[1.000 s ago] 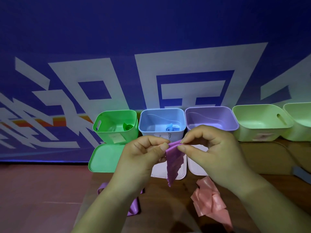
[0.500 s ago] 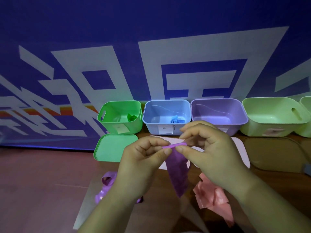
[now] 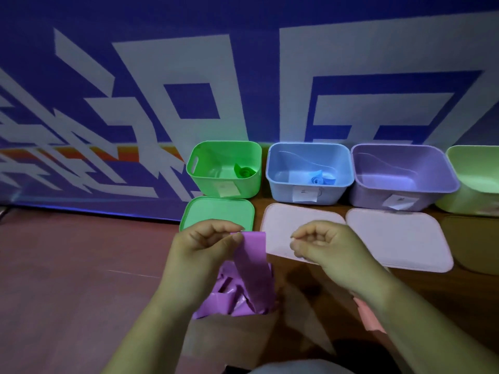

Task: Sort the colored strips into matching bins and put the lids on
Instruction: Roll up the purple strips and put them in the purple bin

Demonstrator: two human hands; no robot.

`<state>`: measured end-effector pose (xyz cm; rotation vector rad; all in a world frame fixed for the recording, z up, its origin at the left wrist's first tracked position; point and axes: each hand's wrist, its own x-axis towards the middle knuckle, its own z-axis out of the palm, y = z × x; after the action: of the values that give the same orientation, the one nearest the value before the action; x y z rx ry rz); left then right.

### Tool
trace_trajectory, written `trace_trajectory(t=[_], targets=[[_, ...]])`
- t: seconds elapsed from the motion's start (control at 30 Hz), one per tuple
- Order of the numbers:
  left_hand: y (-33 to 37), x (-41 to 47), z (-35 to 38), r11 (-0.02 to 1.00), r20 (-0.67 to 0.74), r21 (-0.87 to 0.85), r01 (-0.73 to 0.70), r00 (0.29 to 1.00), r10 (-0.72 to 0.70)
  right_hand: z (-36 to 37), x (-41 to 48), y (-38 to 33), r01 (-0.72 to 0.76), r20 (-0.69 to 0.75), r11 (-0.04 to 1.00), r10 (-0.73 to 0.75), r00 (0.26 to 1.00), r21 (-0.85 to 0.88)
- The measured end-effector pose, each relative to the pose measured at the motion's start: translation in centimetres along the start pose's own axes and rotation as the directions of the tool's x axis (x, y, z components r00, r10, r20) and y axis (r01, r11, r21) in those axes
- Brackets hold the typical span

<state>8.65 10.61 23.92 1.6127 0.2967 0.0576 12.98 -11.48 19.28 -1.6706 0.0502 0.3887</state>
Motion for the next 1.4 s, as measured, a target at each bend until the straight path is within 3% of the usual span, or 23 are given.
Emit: trace_trajectory(t=[0.1,0.2,0.37,0.67,0.77,0.87,1.1,1.4], targets=[[-2.1,1.8,-4.4,0.996,0.003,0.004,0.086,0.996,-0.087,3.5,2.1,4.8,-0.166,-0.019,0.970,0.165,0.986,-0.177],[-4.4,3.2,-7.9,0.987,-0.007,0.003,0.161,0.987,-0.161,6.4,3.7,9.9,-0.285,-0.135,0.889,0.252,0.958,-0.360],[-7.4,5.3,-11.7,0.968,0.049,0.032,0.250,0.967,-0.251,10.1,5.9,16.3,-0.446,-0.309,0.784,0.337,0.889,-0.431],[-8.7,9.9,-15.4,0.960,0.176,0.080,0.268,0.944,-0.278,14.1,7.9,17.9,-0.554,-0.585,0.817,0.372,0.721,-0.163],[-8.6,11.4,-15.7,0.959,0.181,0.064,0.274,0.942,-0.282,14.3,7.9,16.6,-0.512,-0.588,0.857,0.390,0.709,-0.049],[-7.9,12.6,-15.6,0.965,0.191,0.045,0.259,0.946,-0.262,14.1,7.0,13.7,-0.420,-0.551,0.906,0.379,0.743,0.056],[-4.3,12.8,-14.2,0.972,0.189,-0.072,0.224,0.960,-0.207,11.1,4.7,4.1,-0.096,-0.503,0.970,0.198,0.841,0.222],[0.1,10.3,-11.1,0.986,0.210,-0.125,0.114,0.974,-0.086,7.9,1.5,-6.2,0.232,-0.447,0.972,-0.190,0.874,0.039]])
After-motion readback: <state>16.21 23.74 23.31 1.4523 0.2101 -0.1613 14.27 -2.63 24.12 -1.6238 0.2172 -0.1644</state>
